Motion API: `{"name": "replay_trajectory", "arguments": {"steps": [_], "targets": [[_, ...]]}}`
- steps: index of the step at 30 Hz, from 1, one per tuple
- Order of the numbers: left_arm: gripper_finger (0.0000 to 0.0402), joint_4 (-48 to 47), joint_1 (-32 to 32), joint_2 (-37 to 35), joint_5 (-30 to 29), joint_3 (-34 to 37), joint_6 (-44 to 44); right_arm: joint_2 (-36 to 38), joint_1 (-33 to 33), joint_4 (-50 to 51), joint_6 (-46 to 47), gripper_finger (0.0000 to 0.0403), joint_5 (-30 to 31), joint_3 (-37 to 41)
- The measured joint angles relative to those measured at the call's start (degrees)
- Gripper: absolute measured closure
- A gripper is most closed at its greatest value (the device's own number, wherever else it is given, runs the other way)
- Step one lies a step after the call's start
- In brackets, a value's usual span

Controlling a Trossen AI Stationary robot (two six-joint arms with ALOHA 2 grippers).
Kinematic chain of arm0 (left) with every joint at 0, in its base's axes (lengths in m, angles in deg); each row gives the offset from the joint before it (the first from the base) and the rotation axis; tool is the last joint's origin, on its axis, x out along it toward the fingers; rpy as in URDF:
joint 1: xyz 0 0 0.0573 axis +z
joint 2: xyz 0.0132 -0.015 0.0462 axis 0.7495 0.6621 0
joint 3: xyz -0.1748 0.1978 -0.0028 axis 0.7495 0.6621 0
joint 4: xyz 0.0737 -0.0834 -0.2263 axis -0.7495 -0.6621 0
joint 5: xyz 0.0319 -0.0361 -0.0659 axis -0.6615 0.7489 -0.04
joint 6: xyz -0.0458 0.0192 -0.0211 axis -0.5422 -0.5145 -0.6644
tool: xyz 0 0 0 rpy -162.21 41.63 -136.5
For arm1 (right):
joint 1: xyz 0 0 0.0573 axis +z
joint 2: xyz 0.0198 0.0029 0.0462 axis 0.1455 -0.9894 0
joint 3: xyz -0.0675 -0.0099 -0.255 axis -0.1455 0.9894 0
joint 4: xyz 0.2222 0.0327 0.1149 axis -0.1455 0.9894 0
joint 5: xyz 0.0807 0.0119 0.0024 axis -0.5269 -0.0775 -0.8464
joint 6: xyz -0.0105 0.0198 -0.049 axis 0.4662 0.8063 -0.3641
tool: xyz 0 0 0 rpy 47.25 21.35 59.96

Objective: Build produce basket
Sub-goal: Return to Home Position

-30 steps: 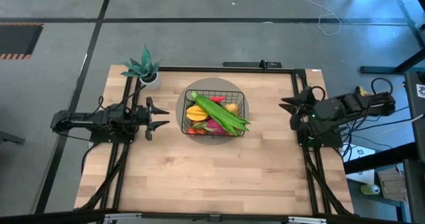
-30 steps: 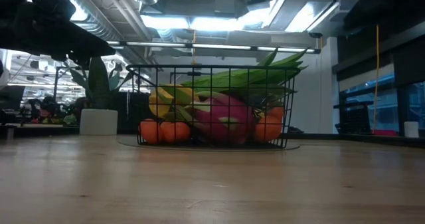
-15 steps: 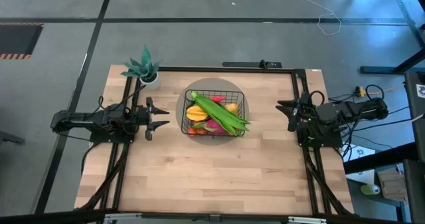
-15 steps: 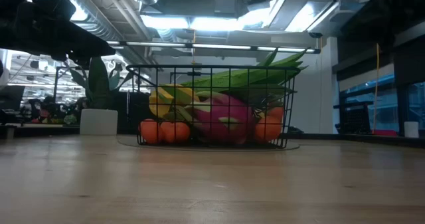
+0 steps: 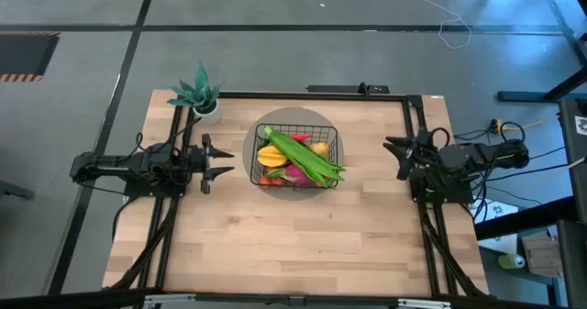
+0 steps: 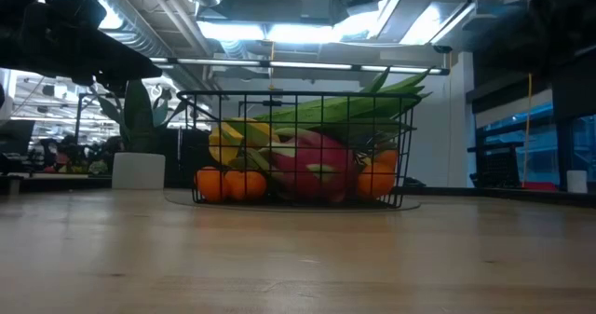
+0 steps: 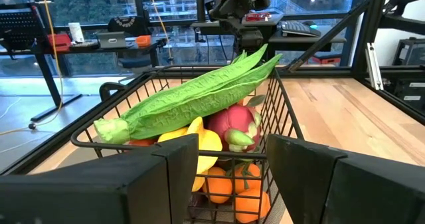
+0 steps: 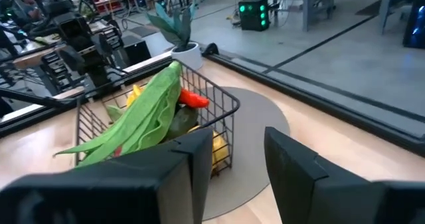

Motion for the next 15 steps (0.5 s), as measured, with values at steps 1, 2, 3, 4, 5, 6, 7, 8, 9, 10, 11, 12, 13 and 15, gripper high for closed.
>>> {"name": "replay_trajectory", "arguments": {"steps": [1, 2, 3, 4, 5, 6, 7, 8, 9, 10, 11, 12, 13, 15], "targets": [[0.0233, -0.01, 0.01, 0.01, 0.0, 0.0, 0.01, 0.41, 0.0, -0.26, -0.65, 0.0277, 0.42, 0.35], [0.0233, 0.0, 0.0, 0.0, 0.0, 0.0, 0.02, 0.91, 0.0, -0.43, -1.11, 0.0277, 0.77, 0.76], [0.0233, 0.0, 0.0, 0.02, 0.0, 0.0, 0.02, 1.46, 0.0, -0.75, -1.79, 0.0277, 0.96, 1.18], [0.0233, 0.0, 0.0, 0.0, 0.0, 0.0, 0.0, 1.99, 0.0, -1.61, -2.31, 0.0277, 1.05, 1.77], [0.0233, 0.0, 0.01, 0.01, 0.0, 0.0, 0.0, 2.56, 0.0, -2.74, -2.77, 0.0277, 0.96, 2.47], [0.0233, 0.0, 0.0, 0.02, 0.0, 0.0, 0.02, 3.18, 0.0, -3.91, -3.67, 0.0277, 0.86, 3.25], [0.0233, 0.0, 0.02, 0.02, 0.0, 0.0, 0.02, 3.74, 0.0, -5.13, -4.75, 0.0277, 0.63, 4.02], [0.0233, 0.0, 0.01, 0.01, 0.0, 0.0, 0.0, 4.28, 0.0, -6.9, -5.82, 0.0277, 0.04, 4.88], [0.0233, 0.0, 0.0, 0.01, 0.0, 0.0, 0.0, 4.75, 0.0, -8.68, -7.05, 0.0277, -0.47, 5.82], [0.0233, 0.0, 0.01, 0.02, 0.0, 0.0, 0.02, 5.26, 0.0, -10.25, -8.32, 0.0277, -1.31, 6.73], [0.0233, 0.0, 0.0, 0.01, 0.0, 0.0, 0.02, 5.69, 0.0, -11.6, -9.44, 0.0277, -1.82, 7.62], [0.0233, 0.0, 0.02, 0.01, 0.0, 0.0, 0.01, 6.03, 0.0, -12.82, -10.32, 0.0277, -2.16, 8.4], [0.0233, 0.0, 0.01, 0.0, 0.0, 0.0, 0.0, 6.42, 0.0, -13.77, -11.49, 0.0277, -2.5, 9.09], [0.0233, 0.0, 0.01, 0.01, 0.0, 0.0, 0.02, 6.6, 0.0, -16.12, -14.05, 0.0277, -2.72, 10.43]]}}
